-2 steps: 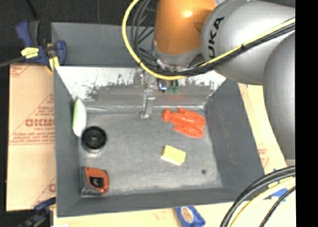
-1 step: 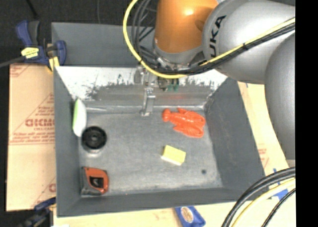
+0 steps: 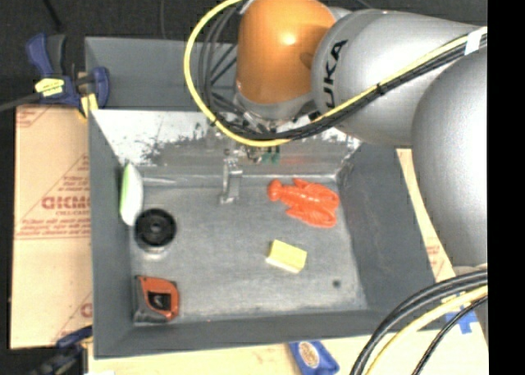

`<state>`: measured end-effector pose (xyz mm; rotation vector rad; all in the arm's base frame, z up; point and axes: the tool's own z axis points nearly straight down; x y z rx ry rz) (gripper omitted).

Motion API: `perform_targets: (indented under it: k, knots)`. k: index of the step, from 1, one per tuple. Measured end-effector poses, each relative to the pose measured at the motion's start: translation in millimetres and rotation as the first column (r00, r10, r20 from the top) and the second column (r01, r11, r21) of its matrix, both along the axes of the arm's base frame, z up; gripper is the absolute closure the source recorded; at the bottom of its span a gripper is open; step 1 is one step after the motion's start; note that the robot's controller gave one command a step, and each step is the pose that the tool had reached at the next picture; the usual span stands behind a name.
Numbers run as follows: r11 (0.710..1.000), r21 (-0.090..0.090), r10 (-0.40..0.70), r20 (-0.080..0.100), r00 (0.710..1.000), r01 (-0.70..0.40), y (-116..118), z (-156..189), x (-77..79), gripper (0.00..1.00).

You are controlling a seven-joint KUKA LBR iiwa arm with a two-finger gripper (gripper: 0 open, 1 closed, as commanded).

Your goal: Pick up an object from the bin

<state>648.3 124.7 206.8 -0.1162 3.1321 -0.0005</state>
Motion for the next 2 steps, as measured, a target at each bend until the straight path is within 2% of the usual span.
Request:
perform_targets:
  k: [1, 2]
  knots:
    - [0.999, 0.001, -0.040, -0.005, 0.999, 0.040, 15, -19, -13.2, 0.00]
    - [0.999, 0.001, -0.052, -0.003, 0.999, 0.052, 30, -40, -40.9, 0.00]
